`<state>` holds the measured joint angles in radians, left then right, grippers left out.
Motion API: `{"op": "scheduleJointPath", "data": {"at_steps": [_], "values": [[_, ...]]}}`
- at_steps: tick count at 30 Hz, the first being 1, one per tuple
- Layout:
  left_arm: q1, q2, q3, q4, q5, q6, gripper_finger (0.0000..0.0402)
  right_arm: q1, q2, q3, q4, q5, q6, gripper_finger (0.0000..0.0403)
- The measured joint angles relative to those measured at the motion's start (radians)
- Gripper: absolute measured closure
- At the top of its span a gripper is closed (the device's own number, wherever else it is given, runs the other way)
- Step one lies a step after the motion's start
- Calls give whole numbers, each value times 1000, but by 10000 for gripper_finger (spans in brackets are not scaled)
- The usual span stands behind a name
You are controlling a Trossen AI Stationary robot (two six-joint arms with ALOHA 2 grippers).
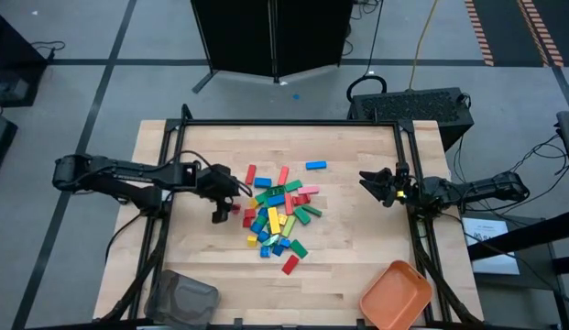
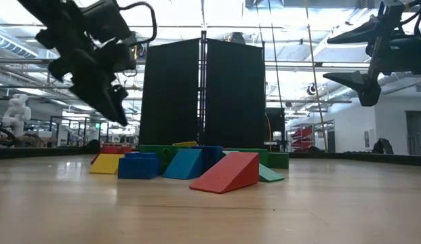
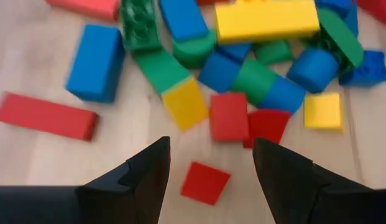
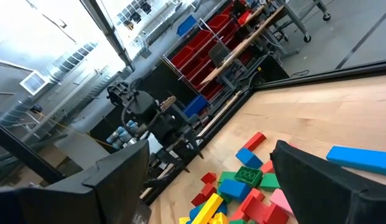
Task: Sort blocks by size
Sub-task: Put the red triangular block into the black bin
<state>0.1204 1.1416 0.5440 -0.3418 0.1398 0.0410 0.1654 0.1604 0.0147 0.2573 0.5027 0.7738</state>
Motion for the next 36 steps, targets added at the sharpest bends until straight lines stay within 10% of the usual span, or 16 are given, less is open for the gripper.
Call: {"op": "scheduleJointPath", "data": {"at_steps": [29,36], "values": [[-4,225,-132,265,18,71,174,0,2,0,-29,0,27,73],[-4,251,-128,263,17,38,275,0,2,0,-34,0,33,73]]}}
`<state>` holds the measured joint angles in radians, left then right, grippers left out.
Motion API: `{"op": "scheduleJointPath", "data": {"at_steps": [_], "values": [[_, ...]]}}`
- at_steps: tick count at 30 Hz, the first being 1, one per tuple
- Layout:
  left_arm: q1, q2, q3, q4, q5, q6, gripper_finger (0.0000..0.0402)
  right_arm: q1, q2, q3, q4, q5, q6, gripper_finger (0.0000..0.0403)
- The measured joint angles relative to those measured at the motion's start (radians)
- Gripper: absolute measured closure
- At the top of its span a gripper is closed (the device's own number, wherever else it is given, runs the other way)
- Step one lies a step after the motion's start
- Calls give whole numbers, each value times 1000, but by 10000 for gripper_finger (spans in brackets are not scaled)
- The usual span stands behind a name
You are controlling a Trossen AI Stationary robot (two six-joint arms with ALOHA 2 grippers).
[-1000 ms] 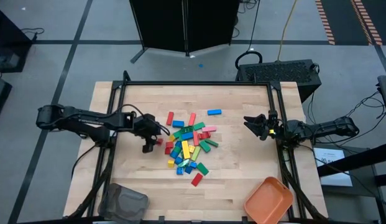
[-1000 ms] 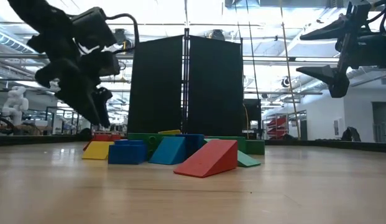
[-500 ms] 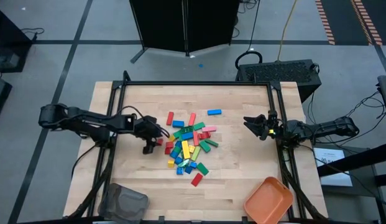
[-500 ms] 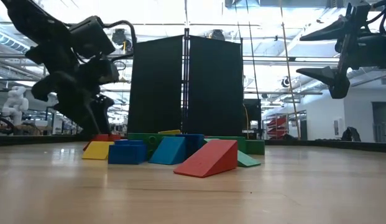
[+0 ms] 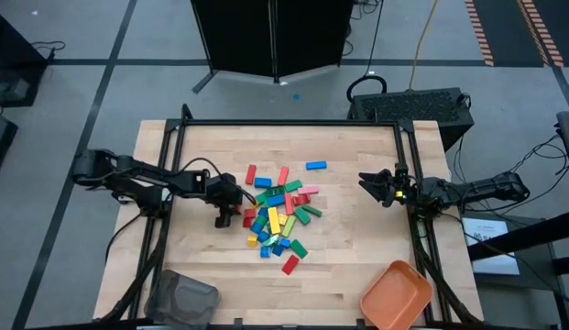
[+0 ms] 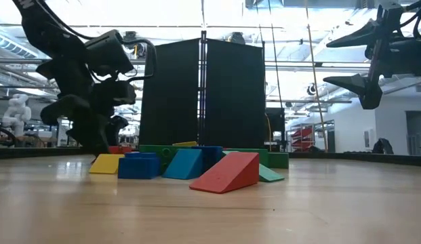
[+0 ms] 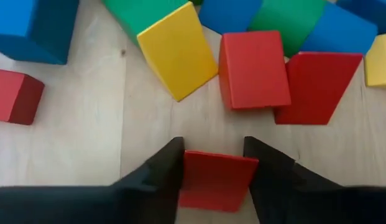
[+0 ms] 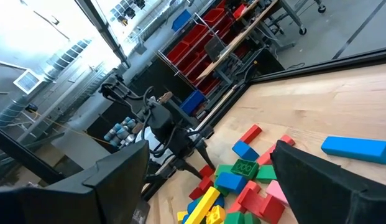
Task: Sort blocks by size
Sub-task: Put the red triangular block into the black bin
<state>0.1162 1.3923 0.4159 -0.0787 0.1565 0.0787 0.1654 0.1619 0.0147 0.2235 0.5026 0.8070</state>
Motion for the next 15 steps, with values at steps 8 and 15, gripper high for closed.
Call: {"op": "scheduleJointPath", "data": {"at_steps": [8,15], "values": [[0,-72,-5,-56,-3,-191,278,0,0,0,-35,0,0,73],[-16,-219,85,-239,0,-302,278,0,0,0,-36,0,-5,73]]}}
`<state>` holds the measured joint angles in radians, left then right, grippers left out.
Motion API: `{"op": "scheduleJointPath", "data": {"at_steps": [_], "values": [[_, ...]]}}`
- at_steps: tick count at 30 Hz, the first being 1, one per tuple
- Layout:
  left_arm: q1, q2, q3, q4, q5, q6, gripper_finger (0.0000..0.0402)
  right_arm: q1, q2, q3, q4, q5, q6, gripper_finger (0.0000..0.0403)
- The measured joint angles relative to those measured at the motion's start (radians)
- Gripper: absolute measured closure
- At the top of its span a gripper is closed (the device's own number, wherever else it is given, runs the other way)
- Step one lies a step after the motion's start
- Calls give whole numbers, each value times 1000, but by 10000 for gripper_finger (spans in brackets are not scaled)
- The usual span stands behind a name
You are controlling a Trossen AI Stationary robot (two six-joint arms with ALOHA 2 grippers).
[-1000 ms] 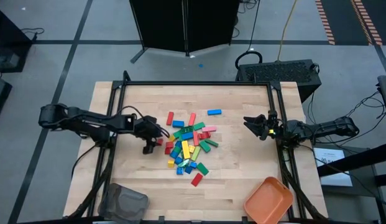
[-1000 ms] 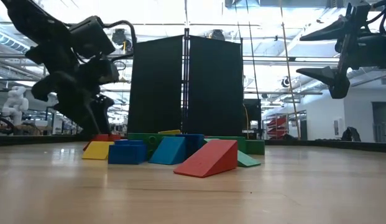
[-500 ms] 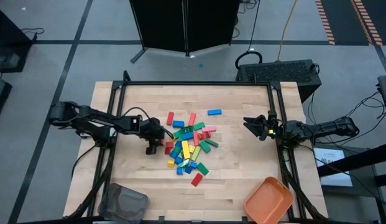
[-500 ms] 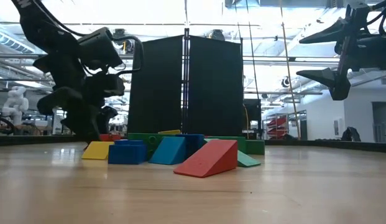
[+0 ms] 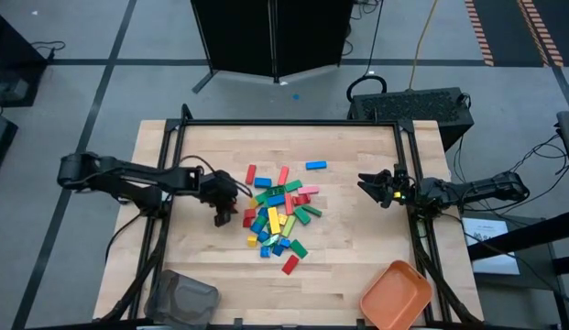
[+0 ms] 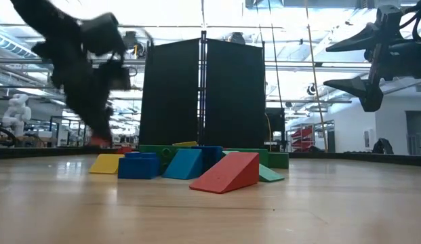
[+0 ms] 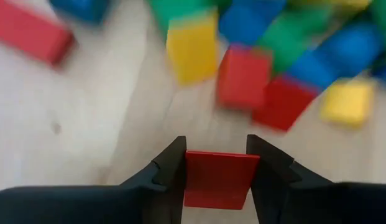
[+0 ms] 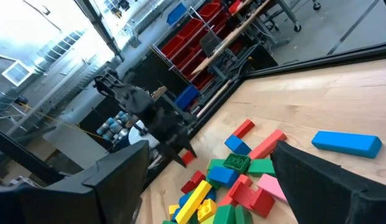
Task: Sort blocks by size
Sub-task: Put the red triangular block into the black bin
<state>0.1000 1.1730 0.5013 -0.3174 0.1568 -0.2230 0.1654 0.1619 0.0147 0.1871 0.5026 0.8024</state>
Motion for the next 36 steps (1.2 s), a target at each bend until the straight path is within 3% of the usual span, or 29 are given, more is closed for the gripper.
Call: {"op": "scheduleJointPath", "data": {"at_steps": [8,15,20,25,30,36], "values": [[-222,-194,195,-231,29,-133,278,0,0,0,0,-1,-3,73],[-557,-240,273,-281,-4,-454,278,0,0,0,-6,-1,-2,73],[-809,-188,273,-287,-74,-670,278,0,0,0,-7,-1,3,73],[-990,-95,273,-239,-91,-836,278,0,0,0,-12,-1,21,73],[-1097,18,273,-102,-92,-898,278,0,0,0,-14,-1,23,73],[-1125,108,274,-49,-86,-898,278,0,0,0,-14,0,18,73]]}}
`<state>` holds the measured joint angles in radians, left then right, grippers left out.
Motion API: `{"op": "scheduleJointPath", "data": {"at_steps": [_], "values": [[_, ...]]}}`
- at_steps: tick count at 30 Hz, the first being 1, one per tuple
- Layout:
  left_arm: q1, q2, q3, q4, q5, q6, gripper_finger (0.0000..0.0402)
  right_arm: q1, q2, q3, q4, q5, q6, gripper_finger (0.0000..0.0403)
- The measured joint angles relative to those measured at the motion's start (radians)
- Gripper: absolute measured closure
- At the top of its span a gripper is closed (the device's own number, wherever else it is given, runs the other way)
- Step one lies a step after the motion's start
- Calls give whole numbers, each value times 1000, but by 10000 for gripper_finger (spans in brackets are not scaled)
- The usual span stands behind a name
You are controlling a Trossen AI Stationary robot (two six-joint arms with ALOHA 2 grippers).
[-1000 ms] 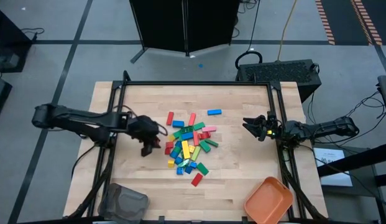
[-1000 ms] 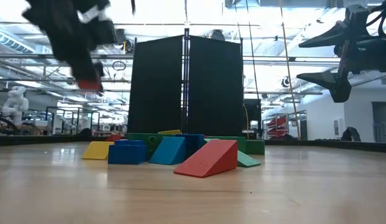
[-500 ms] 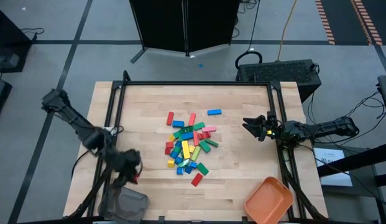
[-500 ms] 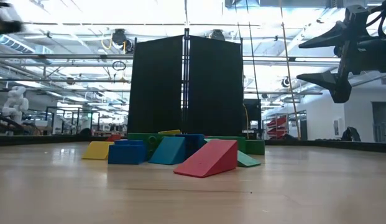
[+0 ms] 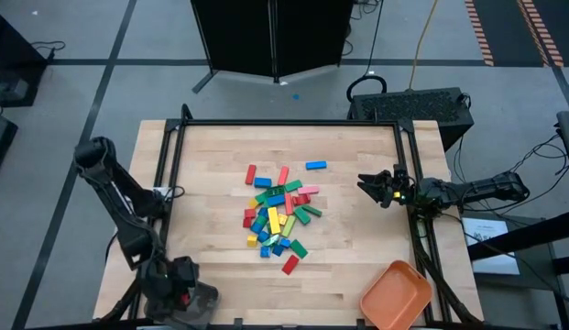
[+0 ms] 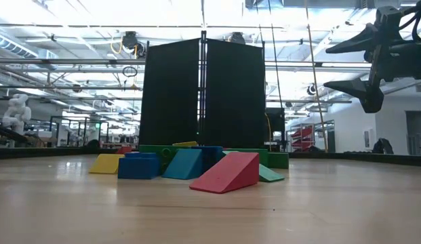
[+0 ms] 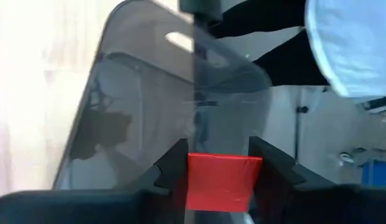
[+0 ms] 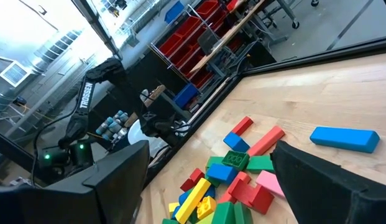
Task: Sort blocks by size
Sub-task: Put the red triangular block into the black bin
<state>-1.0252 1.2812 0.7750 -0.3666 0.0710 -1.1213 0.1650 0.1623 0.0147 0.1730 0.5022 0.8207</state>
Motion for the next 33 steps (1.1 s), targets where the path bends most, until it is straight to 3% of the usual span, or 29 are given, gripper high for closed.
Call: {"op": "scheduleJointPath", "data": {"at_steps": [2,6,9,12,18,22,29,31,33], "values": [[0,7,0,1,0,0,252,0,0,0,0,0,-2,73],[3,3,0,-1,2,-19,146,0,0,0,0,0,-9,73],[21,-12,0,-13,19,-92,91,0,0,0,0,0,-20,73],[52,-30,0,-28,51,-162,68,0,0,0,0,0,-32,73],[170,-124,0,-121,54,-201,63,0,0,0,0,0,-55,73],[280,-216,1,-263,-113,-156,62,0,0,0,0,0,-77,73],[465,-262,0,-389,-668,128,61,0,0,0,-21,0,-102,73],[511,-237,-4,-369,-753,227,61,0,0,0,-32,0,-101,73],[562,-203,-5,-343,-762,287,61,0,0,0,-35,0,-101,73]]}}
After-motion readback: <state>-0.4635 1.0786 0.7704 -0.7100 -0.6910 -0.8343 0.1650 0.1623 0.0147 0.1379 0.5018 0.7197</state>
